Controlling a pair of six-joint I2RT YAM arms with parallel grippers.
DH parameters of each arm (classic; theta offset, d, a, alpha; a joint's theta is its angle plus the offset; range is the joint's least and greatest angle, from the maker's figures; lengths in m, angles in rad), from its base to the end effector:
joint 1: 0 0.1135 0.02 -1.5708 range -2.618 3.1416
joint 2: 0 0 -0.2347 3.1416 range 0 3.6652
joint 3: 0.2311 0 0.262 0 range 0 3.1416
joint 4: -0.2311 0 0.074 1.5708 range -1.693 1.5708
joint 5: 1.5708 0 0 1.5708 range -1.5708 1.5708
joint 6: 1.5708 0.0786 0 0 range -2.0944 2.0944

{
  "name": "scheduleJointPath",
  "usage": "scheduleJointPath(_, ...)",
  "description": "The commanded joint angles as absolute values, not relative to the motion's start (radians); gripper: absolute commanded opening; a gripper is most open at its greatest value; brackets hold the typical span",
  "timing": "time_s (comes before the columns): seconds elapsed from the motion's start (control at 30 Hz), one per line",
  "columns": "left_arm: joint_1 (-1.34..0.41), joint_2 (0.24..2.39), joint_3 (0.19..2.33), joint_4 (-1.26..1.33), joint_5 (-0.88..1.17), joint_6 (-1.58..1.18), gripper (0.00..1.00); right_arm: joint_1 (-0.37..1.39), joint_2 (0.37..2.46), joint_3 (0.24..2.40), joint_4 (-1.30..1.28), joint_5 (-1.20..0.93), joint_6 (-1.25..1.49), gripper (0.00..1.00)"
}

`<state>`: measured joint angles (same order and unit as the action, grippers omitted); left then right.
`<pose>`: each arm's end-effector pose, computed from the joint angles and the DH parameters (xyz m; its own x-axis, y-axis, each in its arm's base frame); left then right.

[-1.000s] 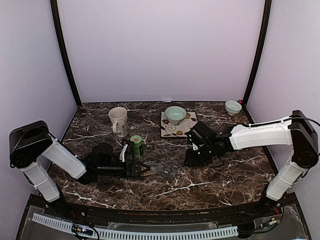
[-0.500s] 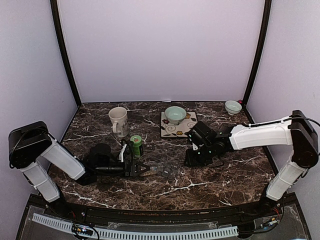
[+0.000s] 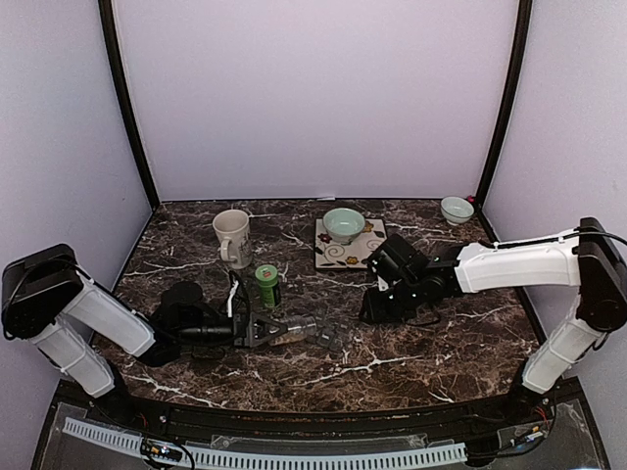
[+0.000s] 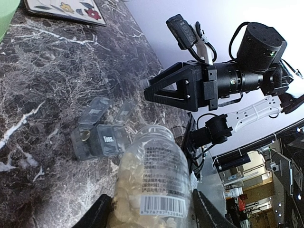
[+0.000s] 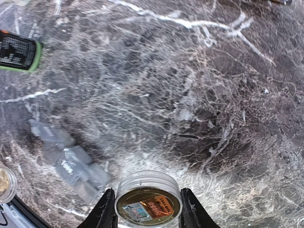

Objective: Sort the pills into containers
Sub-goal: Pour the pill into the compartment of the pill container, then screw the lid of the pill bottle onto the pill bottle.

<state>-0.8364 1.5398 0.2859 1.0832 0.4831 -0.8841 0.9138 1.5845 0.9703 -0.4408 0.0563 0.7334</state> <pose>0.1677 -0.2403 0.1001 -0.8177 -0.1162 -0.5637 0.5232 0.2583 -0.8121 0.2120 0.2677 0.1176 -0.9126 -0.0888 -0.3992 -0.2191 0.9304 0.2938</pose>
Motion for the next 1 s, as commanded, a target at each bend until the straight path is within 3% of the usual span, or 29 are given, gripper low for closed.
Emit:
scheduleJointPath(0.0,-0.842,1.452,0.264,1.121,0.529,-0.906,0.00,0.939,1.510,0.974,-0.401,0.066,0.721,0.16)
scheduleJointPath(0.5,-0.827,1.097,0.357,0.778,0.606,-0.890,0.00,1.037,1.217,0.992,-0.352,0.018,0.635,0.18)
scheduleJointPath(0.97,-0.805,1.003,0.539,0.639,0.716,-0.937,0.00,1.129,1.142,1.103,-0.170,-0.192,0.591,0.19)
